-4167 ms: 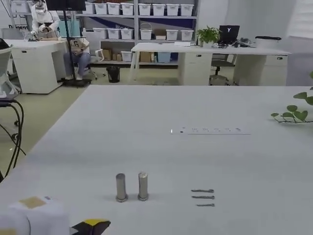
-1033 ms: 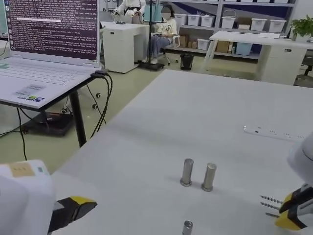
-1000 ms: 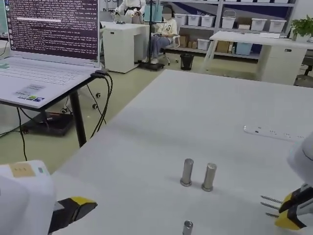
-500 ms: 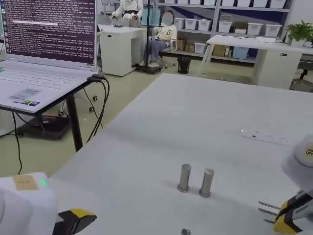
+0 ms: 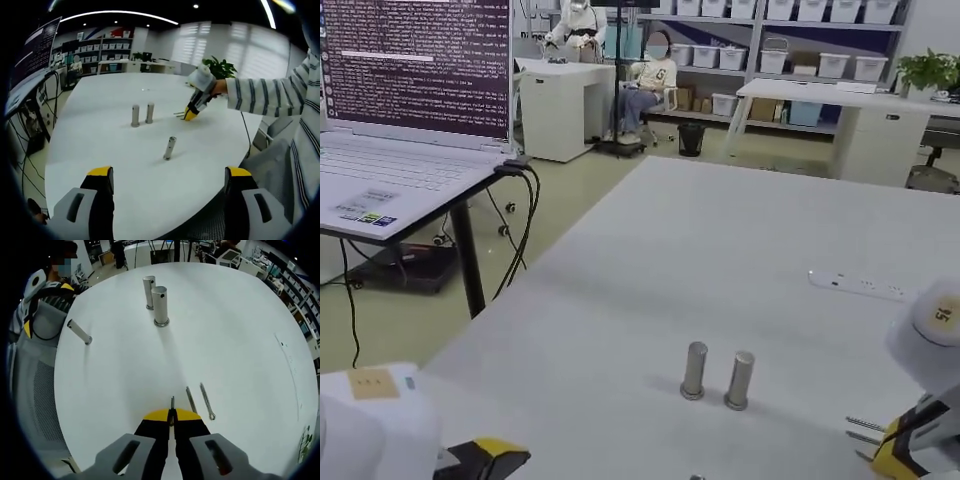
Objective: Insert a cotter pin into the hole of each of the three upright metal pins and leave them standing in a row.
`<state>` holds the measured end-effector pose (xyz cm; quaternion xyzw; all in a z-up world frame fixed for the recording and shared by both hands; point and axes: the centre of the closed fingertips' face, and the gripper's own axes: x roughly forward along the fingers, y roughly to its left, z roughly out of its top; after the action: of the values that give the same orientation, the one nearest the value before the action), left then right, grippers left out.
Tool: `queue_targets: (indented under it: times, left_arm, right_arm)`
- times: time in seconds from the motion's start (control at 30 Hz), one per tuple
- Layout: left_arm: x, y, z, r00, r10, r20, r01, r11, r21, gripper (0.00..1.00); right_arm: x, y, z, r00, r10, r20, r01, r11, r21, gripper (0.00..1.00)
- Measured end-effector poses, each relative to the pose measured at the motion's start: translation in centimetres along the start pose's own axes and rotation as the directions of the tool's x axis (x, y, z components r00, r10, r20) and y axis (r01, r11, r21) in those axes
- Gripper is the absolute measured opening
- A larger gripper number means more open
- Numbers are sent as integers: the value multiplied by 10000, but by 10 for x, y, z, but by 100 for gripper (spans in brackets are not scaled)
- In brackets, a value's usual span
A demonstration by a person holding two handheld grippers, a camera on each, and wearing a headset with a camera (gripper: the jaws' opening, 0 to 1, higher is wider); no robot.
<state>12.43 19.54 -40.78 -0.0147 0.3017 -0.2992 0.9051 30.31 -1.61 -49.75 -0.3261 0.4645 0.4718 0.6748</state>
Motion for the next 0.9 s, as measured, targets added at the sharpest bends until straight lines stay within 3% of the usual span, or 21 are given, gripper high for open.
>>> queue_targets:
  times: [0.3, 0.9]
  left_arm:
    - [1, 1, -2, 9999, 72, -76, -71, 10000, 32, 90]
    - [4, -4, -2, 9999, -96, -134, 98, 9998, 161, 89]
  right_arm:
    - [0, 0, 2, 9986, 222, 479, -231, 9996, 190, 0]
    - [-3, 1, 2, 9972, -384, 637, 390, 9992, -87, 0]
